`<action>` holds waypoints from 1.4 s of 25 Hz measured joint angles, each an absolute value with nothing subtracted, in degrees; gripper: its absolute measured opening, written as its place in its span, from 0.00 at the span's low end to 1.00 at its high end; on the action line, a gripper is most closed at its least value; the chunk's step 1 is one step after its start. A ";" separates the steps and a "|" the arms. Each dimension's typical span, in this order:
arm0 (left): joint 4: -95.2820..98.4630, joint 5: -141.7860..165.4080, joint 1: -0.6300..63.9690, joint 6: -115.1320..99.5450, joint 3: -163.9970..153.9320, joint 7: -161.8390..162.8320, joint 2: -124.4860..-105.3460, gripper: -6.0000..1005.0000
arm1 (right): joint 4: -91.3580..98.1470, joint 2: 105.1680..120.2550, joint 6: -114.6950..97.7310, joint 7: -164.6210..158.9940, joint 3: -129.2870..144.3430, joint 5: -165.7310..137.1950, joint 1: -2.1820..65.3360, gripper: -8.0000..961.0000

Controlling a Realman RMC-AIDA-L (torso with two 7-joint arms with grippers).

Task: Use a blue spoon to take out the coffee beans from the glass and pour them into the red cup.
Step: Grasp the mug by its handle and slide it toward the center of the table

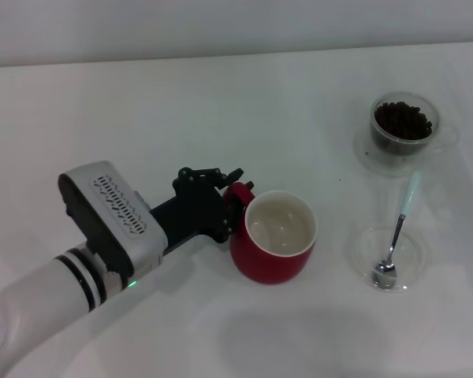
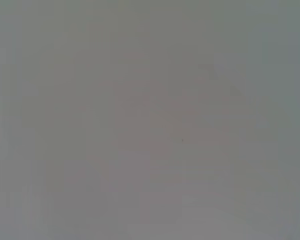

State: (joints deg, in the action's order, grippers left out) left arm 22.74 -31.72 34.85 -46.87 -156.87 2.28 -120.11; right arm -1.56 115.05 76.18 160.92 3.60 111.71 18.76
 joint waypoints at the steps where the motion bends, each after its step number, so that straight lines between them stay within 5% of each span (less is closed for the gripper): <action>1: 22.94 -31.71 35.04 -46.30 -156.92 2.29 -120.12 0.19 | -1.58 115.05 76.18 160.92 3.60 111.71 18.75 0.91; 31: 23.42 -30.07 35.08 -43.38 -157.75 -3.86 -120.21 0.21 | -1.69 115.05 76.20 160.93 3.60 111.70 19.17 0.91; 35: 23.45 -30.08 33.01 -46.47 -157.39 -6.63 -120.09 0.35 | -1.77 115.05 76.20 160.92 3.60 111.70 19.16 0.91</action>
